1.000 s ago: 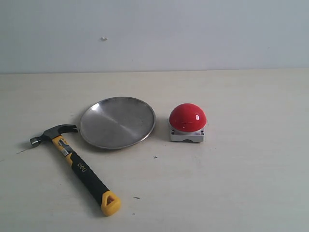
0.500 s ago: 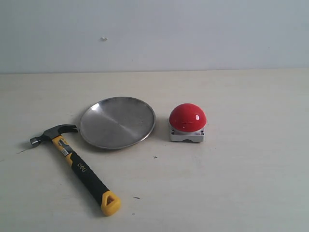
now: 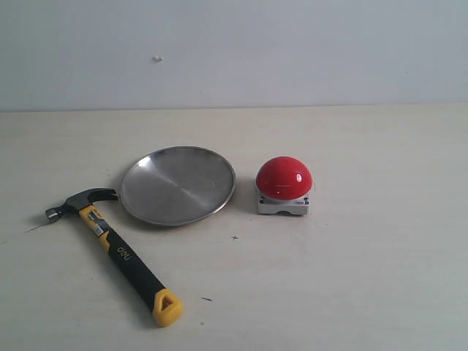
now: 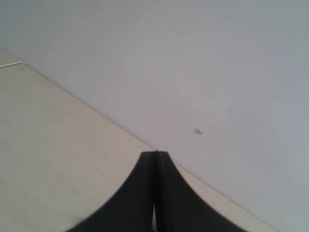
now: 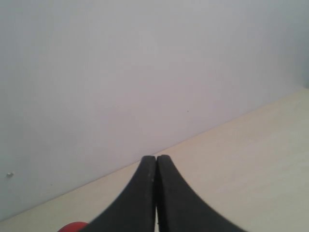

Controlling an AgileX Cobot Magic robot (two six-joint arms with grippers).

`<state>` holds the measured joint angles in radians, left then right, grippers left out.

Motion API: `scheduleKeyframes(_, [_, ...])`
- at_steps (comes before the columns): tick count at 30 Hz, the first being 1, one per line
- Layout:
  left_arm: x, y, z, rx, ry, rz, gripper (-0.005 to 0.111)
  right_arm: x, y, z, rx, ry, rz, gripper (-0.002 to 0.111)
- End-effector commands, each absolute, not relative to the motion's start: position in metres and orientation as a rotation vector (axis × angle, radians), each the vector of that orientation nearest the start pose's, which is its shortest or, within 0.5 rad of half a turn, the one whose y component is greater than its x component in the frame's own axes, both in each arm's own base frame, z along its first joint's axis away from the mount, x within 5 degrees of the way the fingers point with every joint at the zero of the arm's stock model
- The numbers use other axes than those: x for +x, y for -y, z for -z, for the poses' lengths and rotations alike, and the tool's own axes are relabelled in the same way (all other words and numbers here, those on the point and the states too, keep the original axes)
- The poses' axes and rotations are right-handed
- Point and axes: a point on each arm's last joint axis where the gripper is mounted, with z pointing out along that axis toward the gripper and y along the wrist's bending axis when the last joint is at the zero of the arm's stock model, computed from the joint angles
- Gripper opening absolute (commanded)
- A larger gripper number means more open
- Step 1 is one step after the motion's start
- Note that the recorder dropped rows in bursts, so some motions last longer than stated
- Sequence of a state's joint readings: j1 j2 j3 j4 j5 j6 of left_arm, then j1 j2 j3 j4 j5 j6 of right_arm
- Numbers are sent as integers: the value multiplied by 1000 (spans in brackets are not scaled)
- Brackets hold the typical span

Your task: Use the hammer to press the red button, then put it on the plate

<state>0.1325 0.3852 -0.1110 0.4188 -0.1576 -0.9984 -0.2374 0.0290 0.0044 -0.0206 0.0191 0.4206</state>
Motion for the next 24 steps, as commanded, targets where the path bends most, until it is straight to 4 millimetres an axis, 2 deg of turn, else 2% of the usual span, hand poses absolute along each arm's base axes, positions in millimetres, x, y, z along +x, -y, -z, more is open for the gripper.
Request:
scheduleKeyframes(1, [94,-7,-237,-533,-1539,403,0,57,14,-210,481,-1447,-123,0])
scheduleKeyframes(5, [94,-6,-239,-520,-1525,411,0,57,14,-210,481,-1447,-123,0])
scheduleKeyframes(9, [94,-1,-252,-437,-1405,483,0,57,14,-210,481,-1447,-123,0])
scheduleKeyframes(11, [97,-3,-259,-512,-1405,521,0,57,14,-210,481,-1447,-123,0])
scheduleKeyframes(19, [125,-20,-278,-817,-1841,257,0,57,14,-210,481,-1447,-123,0])
scheduleKeyframes(24, [152,-1,-287,-731,-2087,306,0,57,14,-210,481,-1447,-123,0])
